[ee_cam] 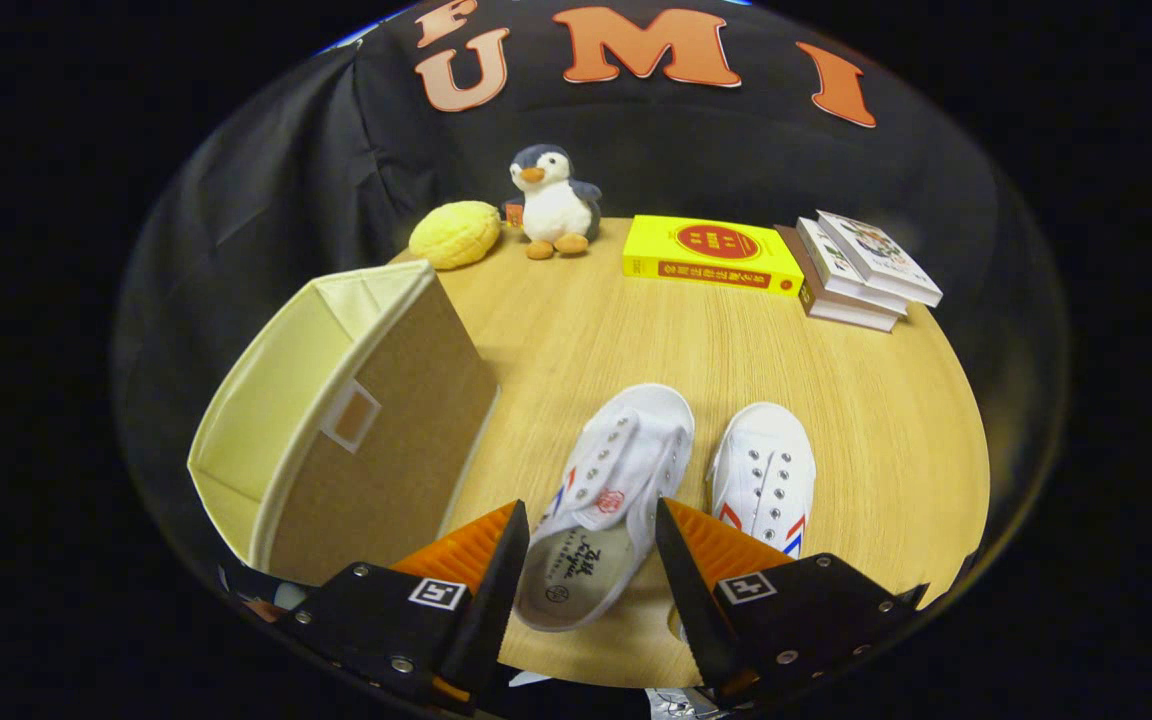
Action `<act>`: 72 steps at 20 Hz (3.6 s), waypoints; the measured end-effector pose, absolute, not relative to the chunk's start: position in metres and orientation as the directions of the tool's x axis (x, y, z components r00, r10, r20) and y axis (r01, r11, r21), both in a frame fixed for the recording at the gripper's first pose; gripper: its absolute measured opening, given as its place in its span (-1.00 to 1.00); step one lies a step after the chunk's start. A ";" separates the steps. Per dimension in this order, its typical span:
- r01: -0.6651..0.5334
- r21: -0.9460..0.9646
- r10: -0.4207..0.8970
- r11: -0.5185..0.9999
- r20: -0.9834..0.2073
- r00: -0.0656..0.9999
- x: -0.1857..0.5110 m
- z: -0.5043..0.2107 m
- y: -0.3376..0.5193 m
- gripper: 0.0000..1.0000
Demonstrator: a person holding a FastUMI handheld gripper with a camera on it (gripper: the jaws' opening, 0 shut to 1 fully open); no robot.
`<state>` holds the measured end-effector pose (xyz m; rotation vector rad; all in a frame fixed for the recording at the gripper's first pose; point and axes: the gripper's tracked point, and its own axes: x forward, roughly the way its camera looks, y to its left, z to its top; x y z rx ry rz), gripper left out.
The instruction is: Open the storage box then place both shoes into the box .Put the left shoe in first, then the right shoe, with the right side of both shoes facing outward in a uniform manner.
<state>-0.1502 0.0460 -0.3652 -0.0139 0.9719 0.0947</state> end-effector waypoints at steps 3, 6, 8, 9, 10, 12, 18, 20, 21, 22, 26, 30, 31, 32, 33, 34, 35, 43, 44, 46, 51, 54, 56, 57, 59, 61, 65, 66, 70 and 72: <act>-0.066 -0.010 0.027 0.998 -0.847 0.531 -0.158 -0.388 0.030 0.40; -0.040 -0.003 0.018 0.999 -0.864 0.503 -0.156 -0.414 0.024 0.12; 0.002 0.011 0.009 1.000 -0.865 0.502 -0.147 -0.422 0.023 -0.22; 0.020 0.027 0.013 0.999 -0.860 0.509 -0.140 -0.425 0.025 -0.38; 0.041 0.030 0.004 0.999 -0.855 0.518 -0.133 -0.425 0.024 -0.43; 0.074 0.042 -0.002 0.996 -0.855 0.518 -0.130 -0.428 0.023 -0.49; 0.158 0.134 0.038 0.978 -0.867 0.497 -0.129 -0.418 0.021 -0.94; 0.156 0.141 0.043 0.978 -0.859 0.509 -0.123 -0.405 0.023 -0.98; 0.151 0.144 0.044 0.978 -0.851 0.524 -0.119 -0.397 0.026 -0.98; 0.145 0.159 0.057 0.977 -0.841 0.538 -0.116 -0.390 0.030 -0.98; 0.113 0.204 0.099 0.973 -0.799 0.593 -0.103 -0.349 0.056 -0.98; 0.074 0.229 0.123 0.971 -0.737 0.665 -0.092 -0.287 0.081 -0.98; 0.062 0.232 0.129 0.971 -0.721 0.681 -0.090 -0.272 0.087 -0.99; 0.049 0.237 0.136 0.970 -0.703 0.698 -0.088 -0.257 0.095 -0.98; 0.036 0.244 0.147 0.969 -0.688 0.710 -0.085 -0.244 0.103 -0.98; 0.021 0.251 0.161 0.968 -0.680 0.716 -0.083 -0.234 0.113 -0.98; 0.009 0.260 0.173 0.966 -0.669 0.723 -0.082 -0.224 0.123 -0.98; -0.043 0.284 0.242 0.958 -0.720 0.651 -0.083 -0.239 0.223 -0.98; -0.038 0.286 0.244 0.957 -0.730 0.638 -0.083 -0.245 0.235 -0.98; -0.020 0.293 0.245 0.956 -0.756 0.607 -0.082 -0.257 0.256 -0.98; 0.067 0.260 0.188 0.963 -0.830 0.525 -0.079 -0.283 0.284 -0.97; 0.125 0.203 0.120 0.971 -0.870 0.478 -0.082 -0.300 0.286 -0.95; 0.137 0.201 0.118 0.970 -0.882 0.457 -0.081 -0.312 0.292 -0.95; 0.143 0.209 0.126 0.967 -0.887 0.443 -0.083 -0.318 0.295 -0.95; 0.174 0.224 0.134 0.959 -0.898 0.420 -0.084 -0.327 0.299 -0.94; 0.169 0.257 0.179 0.952 -0.910 0.375 -0.090 -0.339 0.306 -0.86; 0.083 0.340 0.300 0.937 -0.901 0.314 -0.109 -0.344 0.323 -0.40; 0.048 0.349 0.317 0.936 -0.893 0.320 -0.109 -0.340 0.323 -0.32; -0.043 0.351 0.345 0.935 -0.880 0.326 -0.124 -0.322 0.302 0.12; -0.064 0.378 0.376 0.923 -0.861 0.343 -0.132 -0.308 0.285 0.22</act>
